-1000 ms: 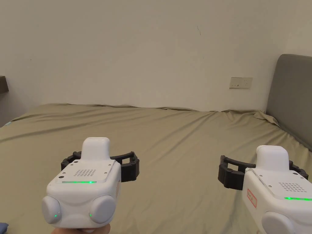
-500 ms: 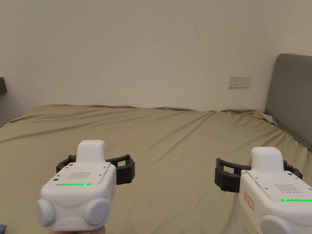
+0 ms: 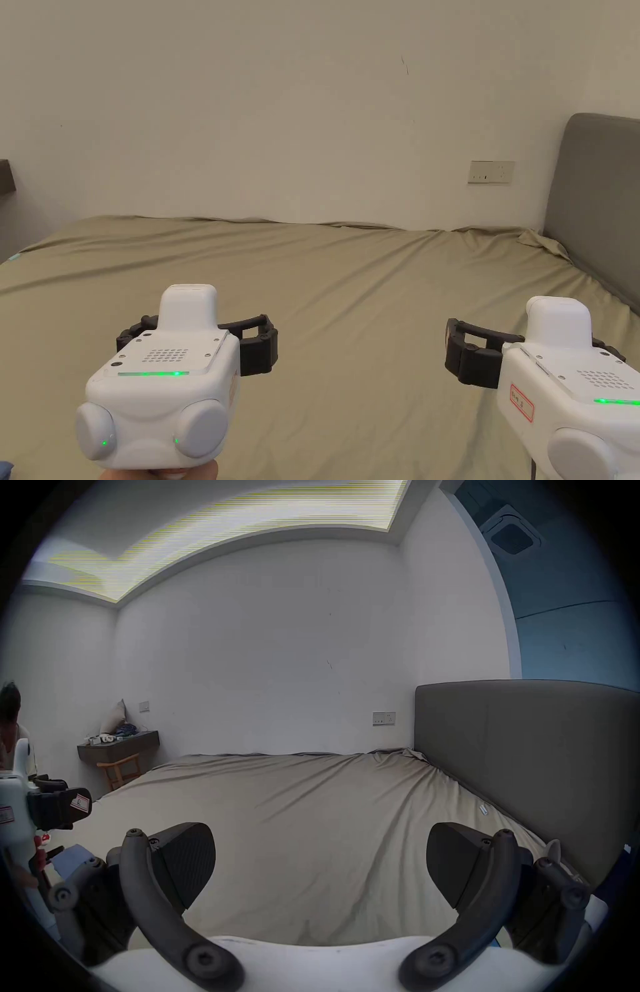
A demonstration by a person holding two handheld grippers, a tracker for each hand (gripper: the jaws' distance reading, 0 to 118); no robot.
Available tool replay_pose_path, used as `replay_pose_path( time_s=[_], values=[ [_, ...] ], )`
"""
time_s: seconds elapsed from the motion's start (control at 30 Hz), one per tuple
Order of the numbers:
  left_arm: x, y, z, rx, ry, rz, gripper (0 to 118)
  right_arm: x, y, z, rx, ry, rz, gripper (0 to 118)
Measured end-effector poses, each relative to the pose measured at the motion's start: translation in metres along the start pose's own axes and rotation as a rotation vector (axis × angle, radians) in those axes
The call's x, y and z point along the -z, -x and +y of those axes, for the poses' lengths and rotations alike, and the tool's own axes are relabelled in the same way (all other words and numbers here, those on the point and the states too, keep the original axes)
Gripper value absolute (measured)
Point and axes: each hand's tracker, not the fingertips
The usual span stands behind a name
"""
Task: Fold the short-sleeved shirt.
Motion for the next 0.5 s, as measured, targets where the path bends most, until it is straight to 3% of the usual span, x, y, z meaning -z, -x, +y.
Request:
replay_pose_path(
  time_s=[0.2, 0.5],
  values=[
    [-0.0003, 0.0042, 0.0021, -0.018, 0.021, 0.011, 118, 0.0024, 0.0002, 0.0014, -0.015, 0.028, -0.053, 118],
    [-0.0019, 0.0087, 0.0029, -0.029, 0.016, 0.019, 118, 0.0043, -0.0069, 0.0009, 0.029, 0.078, -0.033, 118]
  ],
)
